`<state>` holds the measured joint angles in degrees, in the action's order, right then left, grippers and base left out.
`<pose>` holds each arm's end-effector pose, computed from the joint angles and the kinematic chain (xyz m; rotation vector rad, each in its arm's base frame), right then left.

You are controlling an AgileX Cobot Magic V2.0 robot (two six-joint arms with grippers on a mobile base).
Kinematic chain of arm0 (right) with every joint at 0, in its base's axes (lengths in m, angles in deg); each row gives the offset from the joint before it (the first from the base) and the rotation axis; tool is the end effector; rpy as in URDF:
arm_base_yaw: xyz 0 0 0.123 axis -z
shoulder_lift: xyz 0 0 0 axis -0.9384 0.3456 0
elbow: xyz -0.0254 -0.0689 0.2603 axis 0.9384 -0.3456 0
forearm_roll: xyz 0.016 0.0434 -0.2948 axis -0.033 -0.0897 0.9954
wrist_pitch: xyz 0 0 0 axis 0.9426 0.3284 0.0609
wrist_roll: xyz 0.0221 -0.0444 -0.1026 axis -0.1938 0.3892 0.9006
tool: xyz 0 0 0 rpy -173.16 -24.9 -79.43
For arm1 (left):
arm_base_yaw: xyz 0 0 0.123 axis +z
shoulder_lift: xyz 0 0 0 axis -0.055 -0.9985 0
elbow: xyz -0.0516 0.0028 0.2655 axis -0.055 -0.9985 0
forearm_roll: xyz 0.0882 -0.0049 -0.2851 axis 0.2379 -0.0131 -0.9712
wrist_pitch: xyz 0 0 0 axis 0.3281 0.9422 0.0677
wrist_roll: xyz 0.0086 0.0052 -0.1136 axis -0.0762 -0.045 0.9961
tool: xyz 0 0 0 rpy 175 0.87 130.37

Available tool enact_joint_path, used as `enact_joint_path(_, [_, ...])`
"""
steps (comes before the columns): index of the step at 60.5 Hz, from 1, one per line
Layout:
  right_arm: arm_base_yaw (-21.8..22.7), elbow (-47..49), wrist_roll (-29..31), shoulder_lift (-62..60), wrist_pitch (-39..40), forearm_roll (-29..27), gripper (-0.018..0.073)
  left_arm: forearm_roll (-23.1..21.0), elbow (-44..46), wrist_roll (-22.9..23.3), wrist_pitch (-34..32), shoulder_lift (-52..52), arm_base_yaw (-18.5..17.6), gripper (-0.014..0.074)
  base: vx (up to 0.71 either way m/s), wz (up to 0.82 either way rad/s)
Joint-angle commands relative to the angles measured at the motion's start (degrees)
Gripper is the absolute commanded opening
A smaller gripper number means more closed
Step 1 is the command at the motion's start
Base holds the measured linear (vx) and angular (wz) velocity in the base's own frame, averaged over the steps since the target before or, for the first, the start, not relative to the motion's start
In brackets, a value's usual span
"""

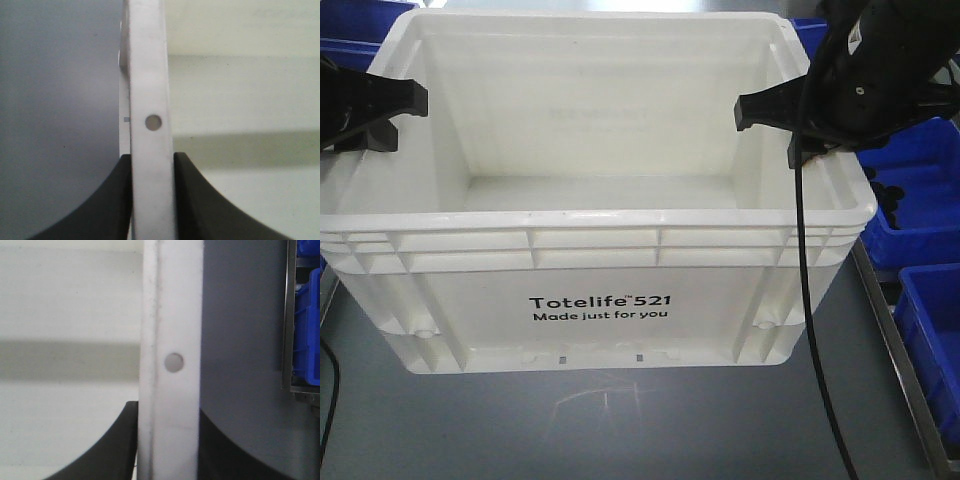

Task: Move bin from left to right shelf
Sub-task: 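Keep holding the crate with both grippers while driving to the other shelf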

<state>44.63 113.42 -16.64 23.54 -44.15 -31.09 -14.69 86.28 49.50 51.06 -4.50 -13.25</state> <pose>0.3445 0.1439 0.3317 -0.0713 2.7392 0.0238 0.3162 -0.0898 0.3445 -0.0542 2.5499 -0.2034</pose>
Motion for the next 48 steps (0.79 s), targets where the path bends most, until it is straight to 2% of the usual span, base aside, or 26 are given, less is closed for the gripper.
enact_joint_path(1, [0.1, 2.21, -0.41, -2.93, 2.41, 3.44, -0.0008, -1.31, 2.37, -1.01, -5.74, 2.59, -0.44, 0.0092, 0.32, -0.04])
enact_joint_path(48, [0.1, 2.21, -0.41, -2.98, 2.33, 3.42, -0.0008, -1.31, 2.37, -1.01, -5.74, 2.59, -0.44, 0.0092, 0.33, 0.0])
